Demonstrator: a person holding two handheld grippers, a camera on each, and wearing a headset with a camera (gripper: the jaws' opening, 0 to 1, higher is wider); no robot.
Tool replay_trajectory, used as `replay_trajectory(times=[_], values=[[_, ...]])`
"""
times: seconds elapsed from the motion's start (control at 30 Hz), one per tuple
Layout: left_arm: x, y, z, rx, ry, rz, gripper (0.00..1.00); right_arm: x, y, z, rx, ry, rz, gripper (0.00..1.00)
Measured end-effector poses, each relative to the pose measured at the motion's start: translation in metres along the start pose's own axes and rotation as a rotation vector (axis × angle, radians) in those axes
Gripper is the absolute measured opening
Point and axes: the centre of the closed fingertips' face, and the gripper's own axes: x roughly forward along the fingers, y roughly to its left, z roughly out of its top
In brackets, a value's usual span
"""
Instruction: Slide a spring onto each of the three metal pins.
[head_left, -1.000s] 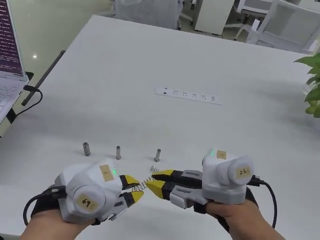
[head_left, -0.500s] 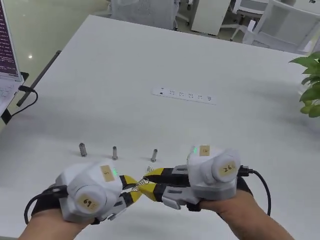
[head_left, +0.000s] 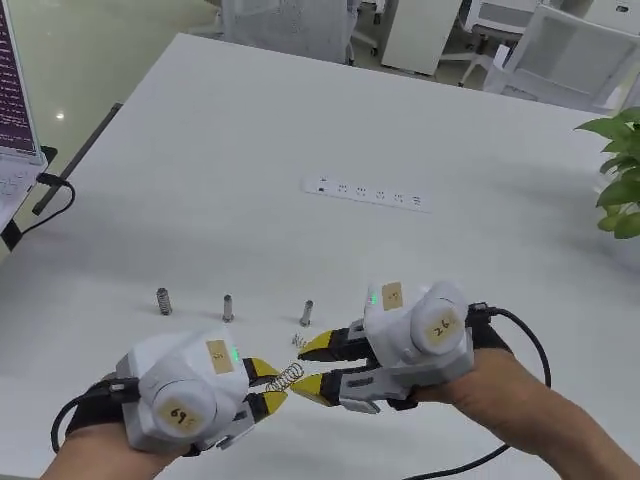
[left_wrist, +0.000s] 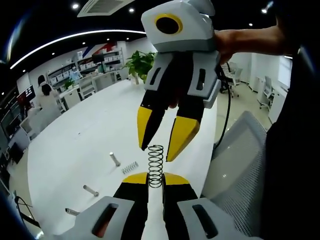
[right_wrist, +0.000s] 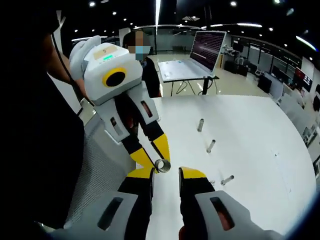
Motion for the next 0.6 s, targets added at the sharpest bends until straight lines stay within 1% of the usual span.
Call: replay_trajectory(times=[0.03, 0.2, 0.3, 0.37, 0.53, 0.6], values=[[0.0, -0.001, 0.0, 0.0, 0.0, -0.003, 0.02, 0.0, 0.001, -0.001, -0.013, 0.011, 0.014, 0.18], [0.001, -0.004, 0.001, 0.014, 0.004, -0.017, 0.02, 0.001, 0.001, -0.003, -0.049, 0.037, 0.039, 0.18], [0.002, -0.006, 0.001, 0.019, 0.003, -0.023, 0.02, 0.003, 0.003, -0.006, -0.092, 0.07, 0.054, 0.18], [0.002, -0.007, 0.001, 0.022, 0.005, -0.026, 0.02, 0.005, 0.004, -0.006, -0.099, 0.074, 0.065, 0.18], [0.003, -0.01, 0.003, 0.034, 0.005, -0.037, 0.02, 0.009, 0.011, -0.005, -0.147, 0.094, 0.099, 0.18], [0.003, -0.01, 0.003, 0.037, 0.006, -0.041, 0.02, 0.011, 0.013, -0.005, -0.165, 0.1, 0.112, 0.15]])
